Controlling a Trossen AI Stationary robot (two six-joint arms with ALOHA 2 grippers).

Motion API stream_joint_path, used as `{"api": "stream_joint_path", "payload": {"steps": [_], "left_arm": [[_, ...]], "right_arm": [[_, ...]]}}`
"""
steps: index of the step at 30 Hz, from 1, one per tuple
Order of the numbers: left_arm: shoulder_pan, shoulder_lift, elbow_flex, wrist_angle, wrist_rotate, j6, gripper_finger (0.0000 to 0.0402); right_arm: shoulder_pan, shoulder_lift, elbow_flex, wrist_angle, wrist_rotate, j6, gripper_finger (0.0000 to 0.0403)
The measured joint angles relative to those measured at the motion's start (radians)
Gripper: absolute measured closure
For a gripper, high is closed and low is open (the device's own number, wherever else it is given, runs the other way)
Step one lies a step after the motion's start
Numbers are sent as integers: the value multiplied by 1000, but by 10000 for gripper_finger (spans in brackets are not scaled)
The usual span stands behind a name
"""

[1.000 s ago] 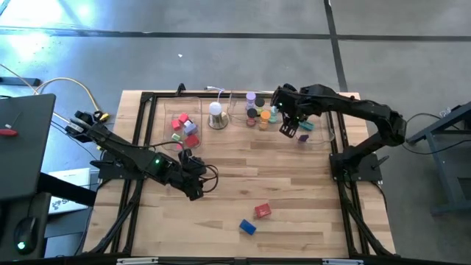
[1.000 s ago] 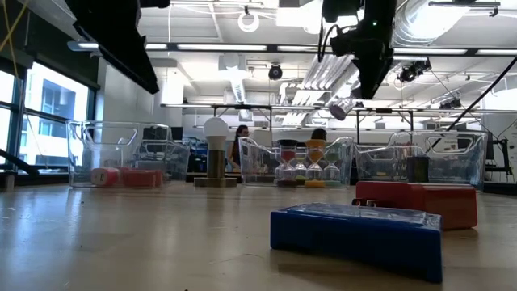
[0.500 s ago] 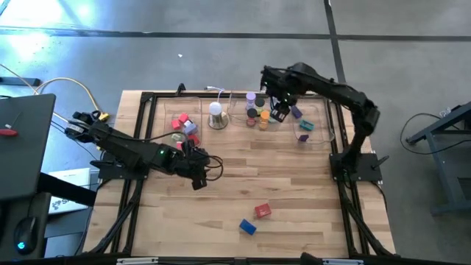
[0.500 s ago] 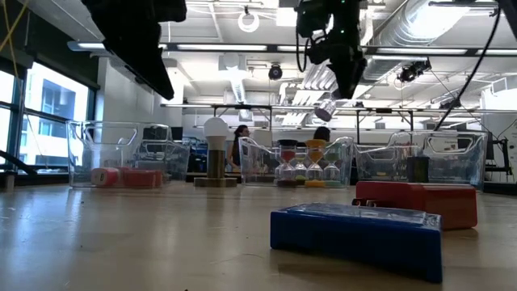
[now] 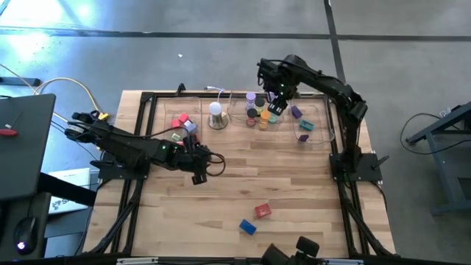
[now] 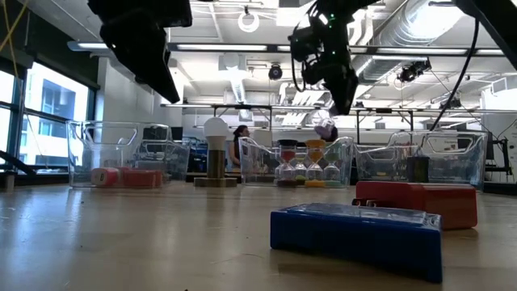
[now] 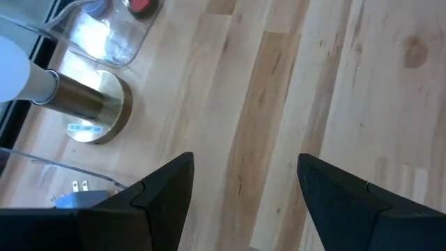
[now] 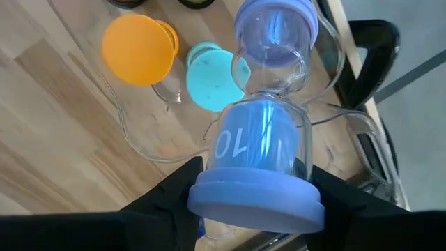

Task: Pick & Place Office items
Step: Put the purple hourglass into the middle transparent bin

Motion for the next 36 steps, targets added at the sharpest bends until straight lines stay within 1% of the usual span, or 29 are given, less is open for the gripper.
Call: {"api": "stream_joint_path", "payload": {"steps": [9,14,20,28,32,36], "left_arm": [[70,0,0,0,0,16,155],[104,0,0,0,0,33,155],[127,0,0,19,7,57,155],[130,0,0,27,7,78,155],[130,0,0,29,7,83,155],[130,0,0,31,7,84,155]], "right_arm": [[-29,47,0,0,-26,-70,225],[-42,87,0,0,-18,-102,225],[-48,107,0,1,3,-130,225],[-75,108,0,0,-9,-131,225],[-76,108,-1,0,-44,-133,225],[-74,108,-1,0,-102,-134,225]]}}
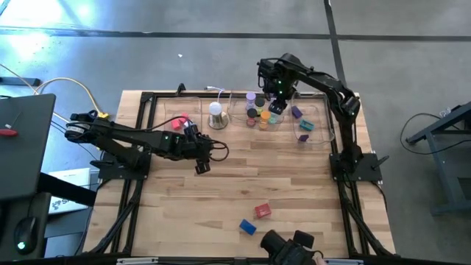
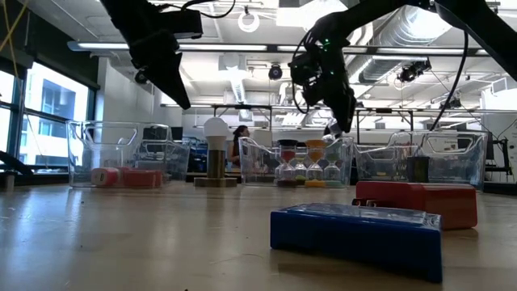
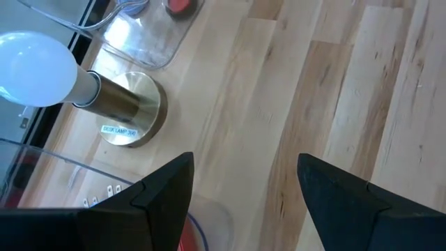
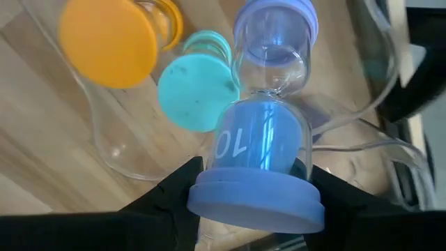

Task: Pick & Place Office items
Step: Put the purple hourglass into the middle transparent bin

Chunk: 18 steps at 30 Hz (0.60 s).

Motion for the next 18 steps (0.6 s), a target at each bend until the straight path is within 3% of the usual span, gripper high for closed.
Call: {"api": "stream_joint_path", "payload": {"steps": [18], "left_arm": [[0,0,0,0,0,0,155]], "right_arm": [[26,-1,0,0,-88,36,225]]}}
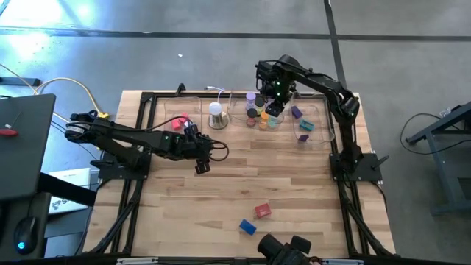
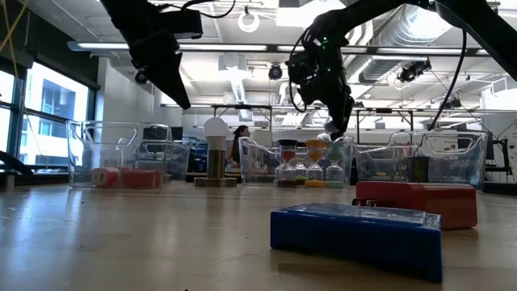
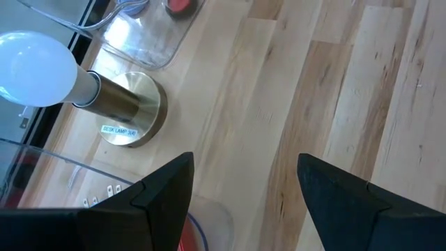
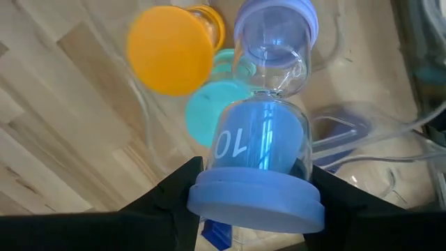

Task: Pick & Place Office items
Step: Put the purple hourglass into the middle transparent bin

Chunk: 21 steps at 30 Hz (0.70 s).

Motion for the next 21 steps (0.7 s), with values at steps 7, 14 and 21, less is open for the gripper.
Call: {"api": "stream_joint_path", "payload": {"steps": [7,14,21], "left_arm": [[0,0,0,0,0,0,155],[0,0,0,0,0,-1,155],[0,0,-1,0,0,-2,155]], "right_arm": [[-1,-1,0,0,9,-4,225],[-28,18,0,-2,8,-1,225],[-38,49,-1,-1,8,-28,225]]}}
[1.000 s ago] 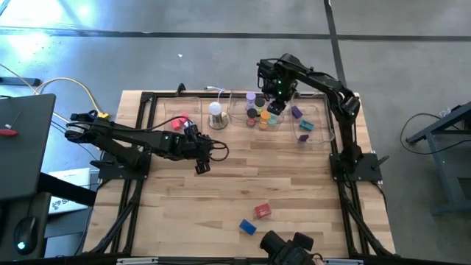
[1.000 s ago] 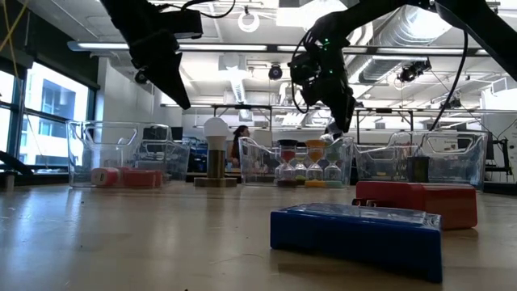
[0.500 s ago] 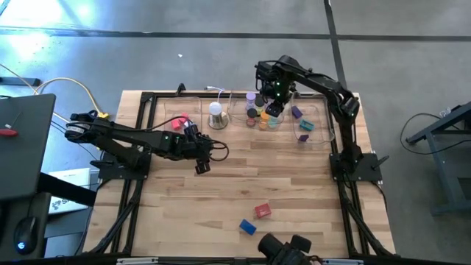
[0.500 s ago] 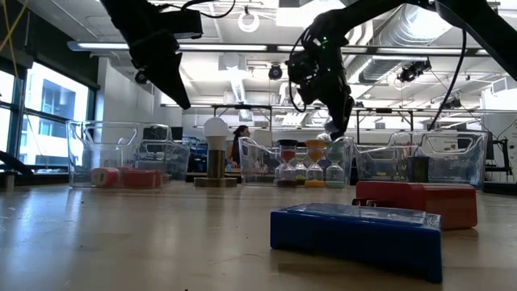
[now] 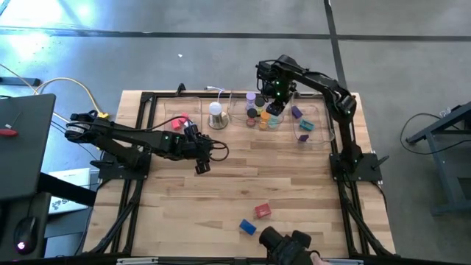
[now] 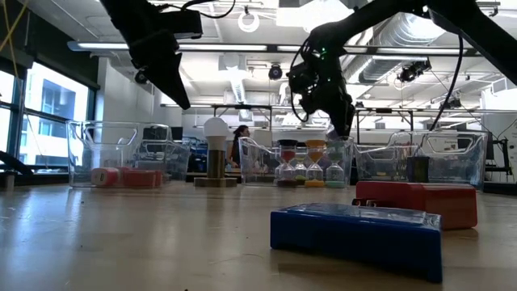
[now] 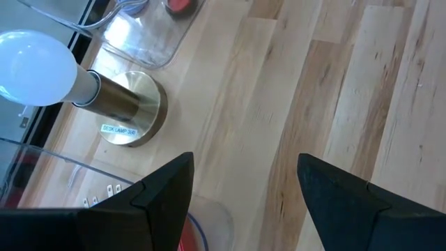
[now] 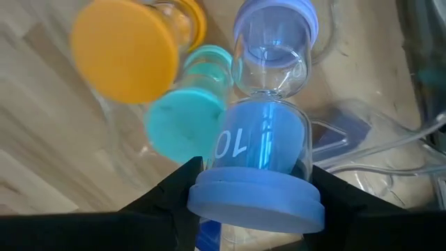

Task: Pick & Place Office items
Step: Put the purple hourglass into the middle transparent bin

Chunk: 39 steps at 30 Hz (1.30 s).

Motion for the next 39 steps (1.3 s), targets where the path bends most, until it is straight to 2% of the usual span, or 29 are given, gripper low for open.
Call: {"api": "stream_joint_path", "payload": {"steps": [14,39], "left_arm": [[0,0,0,9,0,-3,155],[0,0,-1,45,0,20,155]], "right_arm": [[-53,0,0,30,0,-27,225],[-54,1,-15,88,-11,-32,225]]}}
